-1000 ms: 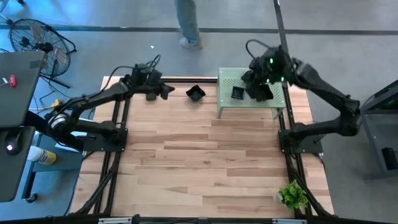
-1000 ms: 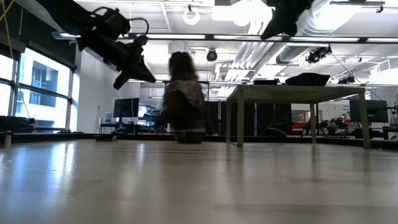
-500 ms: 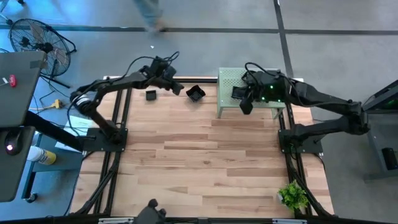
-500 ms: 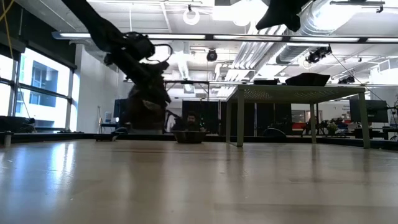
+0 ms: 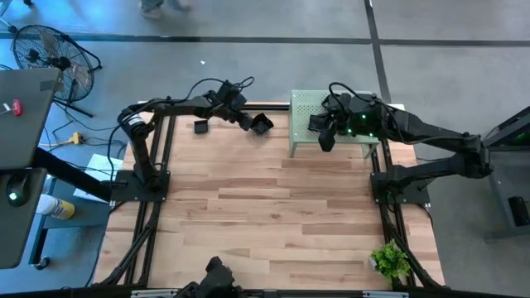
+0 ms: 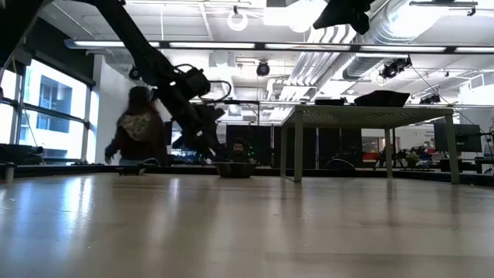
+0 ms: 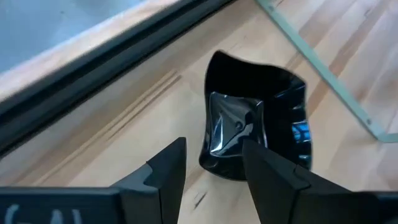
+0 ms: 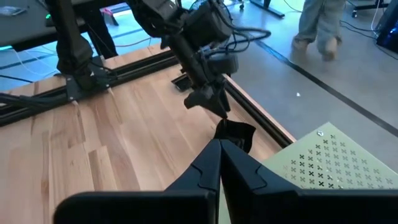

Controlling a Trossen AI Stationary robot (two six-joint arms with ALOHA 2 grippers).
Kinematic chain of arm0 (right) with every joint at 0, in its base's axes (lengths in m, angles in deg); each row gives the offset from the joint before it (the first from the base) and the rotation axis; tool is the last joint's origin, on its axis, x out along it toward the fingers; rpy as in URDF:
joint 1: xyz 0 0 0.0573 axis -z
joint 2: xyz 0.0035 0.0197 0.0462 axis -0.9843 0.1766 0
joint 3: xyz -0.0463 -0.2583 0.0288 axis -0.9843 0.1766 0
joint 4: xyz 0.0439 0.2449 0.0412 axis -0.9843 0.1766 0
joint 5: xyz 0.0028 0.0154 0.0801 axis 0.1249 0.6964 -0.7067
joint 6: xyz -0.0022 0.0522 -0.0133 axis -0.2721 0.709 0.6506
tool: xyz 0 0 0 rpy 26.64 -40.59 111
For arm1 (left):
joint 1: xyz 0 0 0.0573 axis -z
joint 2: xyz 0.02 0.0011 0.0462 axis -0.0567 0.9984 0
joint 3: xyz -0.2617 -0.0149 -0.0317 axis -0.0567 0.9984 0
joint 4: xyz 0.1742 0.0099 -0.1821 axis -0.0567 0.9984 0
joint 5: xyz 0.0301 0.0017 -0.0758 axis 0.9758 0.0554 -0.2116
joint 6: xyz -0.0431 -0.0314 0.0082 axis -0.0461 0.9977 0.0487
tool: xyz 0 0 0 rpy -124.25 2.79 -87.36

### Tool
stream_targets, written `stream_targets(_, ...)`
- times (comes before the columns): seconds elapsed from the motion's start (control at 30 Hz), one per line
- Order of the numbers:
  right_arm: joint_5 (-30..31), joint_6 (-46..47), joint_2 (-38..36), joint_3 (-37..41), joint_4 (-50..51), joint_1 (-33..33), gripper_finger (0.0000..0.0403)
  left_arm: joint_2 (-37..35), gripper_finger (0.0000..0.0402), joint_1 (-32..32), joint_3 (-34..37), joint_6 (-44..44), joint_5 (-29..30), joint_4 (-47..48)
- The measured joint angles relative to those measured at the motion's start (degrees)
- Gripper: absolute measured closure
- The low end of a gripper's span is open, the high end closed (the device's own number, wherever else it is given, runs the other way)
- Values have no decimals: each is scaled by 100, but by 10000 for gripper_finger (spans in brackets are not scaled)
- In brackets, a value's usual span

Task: Pick & Place Mini shaped plates
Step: Stack the black distorted square plate on top of the black distorted square plate on the shelf

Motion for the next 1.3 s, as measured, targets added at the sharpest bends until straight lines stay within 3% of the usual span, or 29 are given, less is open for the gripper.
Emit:
stream_targets(0.27, 45, -4, 0, 0, -1, 4, 399, 400, 258, 4, 0, 39, -58, -142)
stream_targets(0.47, 57, -4, 1, 0, -1, 4, 400, 440, 331, 4, 0, -43, -27, -171)
stream_targets(0.6, 63, -4, 2, 0, -1, 4, 400, 370, 390, 2, 0, -103, -314, -120)
stream_targets(0.77, 32, -4, 2, -2, 1, 4, 400, -43, 387, 4, 0, -103, -367, 340)
stream_targets(1.0, 24, -4, 2, -2, 5, 4, 401, -1092, 395, 138, 0, 154, -425, 1769)
stream_targets(1.3, 20, -18, 4, -2, 6, 4, 401, -2021, 398, 1440, 2, 748, -159, 2416)
